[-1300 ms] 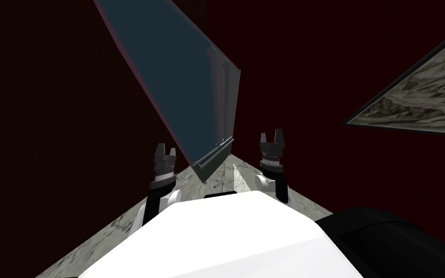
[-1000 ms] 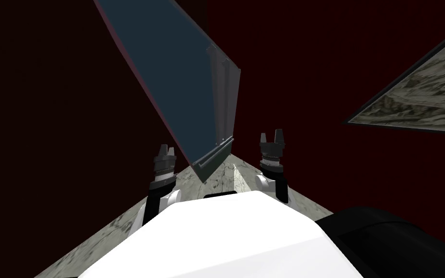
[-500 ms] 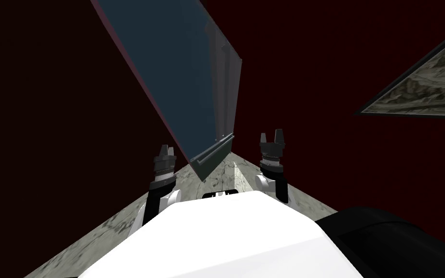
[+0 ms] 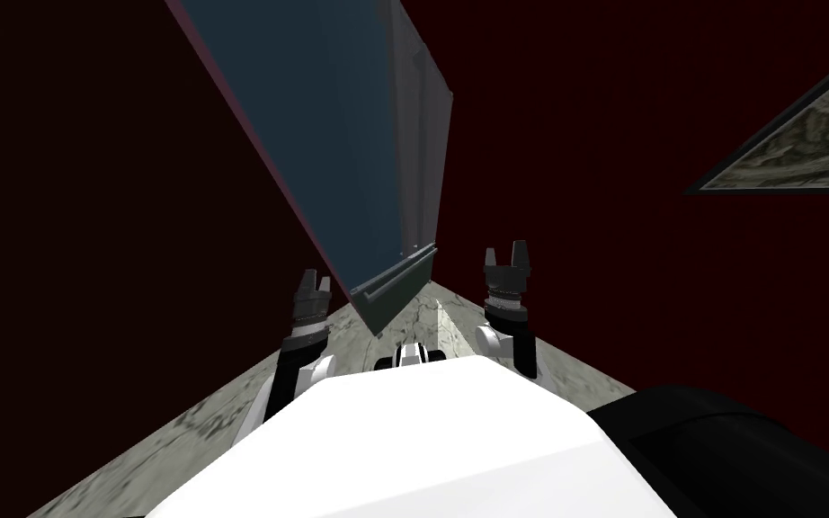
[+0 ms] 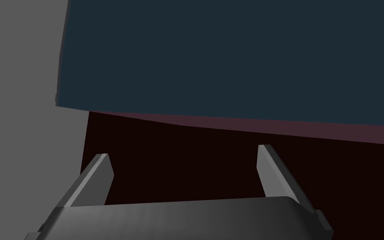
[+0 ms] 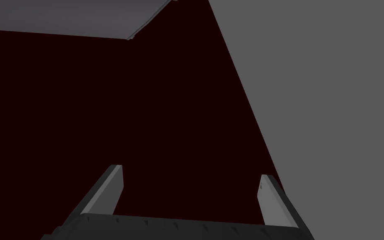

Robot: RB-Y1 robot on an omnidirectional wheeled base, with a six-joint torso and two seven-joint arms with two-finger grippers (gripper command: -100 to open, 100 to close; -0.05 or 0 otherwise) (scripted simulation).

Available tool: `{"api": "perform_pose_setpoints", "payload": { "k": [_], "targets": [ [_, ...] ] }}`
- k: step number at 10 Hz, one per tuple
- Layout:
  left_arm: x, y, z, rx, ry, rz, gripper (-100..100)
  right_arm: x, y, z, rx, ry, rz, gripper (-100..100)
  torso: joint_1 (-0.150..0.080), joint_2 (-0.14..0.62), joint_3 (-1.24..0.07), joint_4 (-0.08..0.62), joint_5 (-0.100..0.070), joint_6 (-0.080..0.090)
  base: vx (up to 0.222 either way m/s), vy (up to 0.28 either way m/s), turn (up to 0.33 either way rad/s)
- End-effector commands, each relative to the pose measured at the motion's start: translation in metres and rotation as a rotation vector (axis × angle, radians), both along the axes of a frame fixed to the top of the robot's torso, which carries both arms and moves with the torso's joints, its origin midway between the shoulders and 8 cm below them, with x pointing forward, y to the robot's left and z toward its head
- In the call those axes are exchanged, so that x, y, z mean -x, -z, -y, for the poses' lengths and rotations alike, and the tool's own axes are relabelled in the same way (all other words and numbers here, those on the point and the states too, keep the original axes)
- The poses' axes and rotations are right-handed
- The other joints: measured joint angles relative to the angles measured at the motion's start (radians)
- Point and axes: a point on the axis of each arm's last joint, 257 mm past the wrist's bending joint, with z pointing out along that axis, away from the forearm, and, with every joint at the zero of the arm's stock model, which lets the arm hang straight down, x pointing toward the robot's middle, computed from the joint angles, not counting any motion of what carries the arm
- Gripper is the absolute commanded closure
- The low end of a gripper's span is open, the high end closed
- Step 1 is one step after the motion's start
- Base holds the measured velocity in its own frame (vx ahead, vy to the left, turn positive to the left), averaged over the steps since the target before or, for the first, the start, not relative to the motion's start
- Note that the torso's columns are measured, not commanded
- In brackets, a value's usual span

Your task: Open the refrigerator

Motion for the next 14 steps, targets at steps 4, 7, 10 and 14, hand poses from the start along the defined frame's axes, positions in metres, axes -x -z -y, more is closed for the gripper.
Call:
{"api": "perform_pose_setpoints", "payload": {
  "k": [4,7,10,14],
  "targets": [
    [-0.021,0.045,-0.001,-0.06,0.027,-0.098,-100,0.0,0.0,0.0,0.0,0.0,0.0,0,0.0,0.002,-0.001,0.001,0.0,0.0,0.024,-0.001,-0.001],
    [-0.033,0.077,-0.006,-0.074,0.028,-0.162,-100,0.0,0.0,0.0,0.0,0.0,0.0,0,0.0,0.002,-0.001,0.001,0.0,0.0,0.029,0.0,-0.001],
    [-0.044,0.109,-0.012,-0.081,0.025,-0.224,-100,0.0,0.0,0.0,0.0,0.0,0.0,0,0.0,0.001,-0.001,0.001,0.0,0.0,0.035,-0.004,0.0],
    [-0.053,0.152,-0.02,-0.078,0.015,-0.306,-100,0.0,0.0,0.0,0.0,0.0,0.0,0,0.0,0.002,0.0,0.002,0.0,0.0,0.033,-0.001,-0.001]
  ]
}}
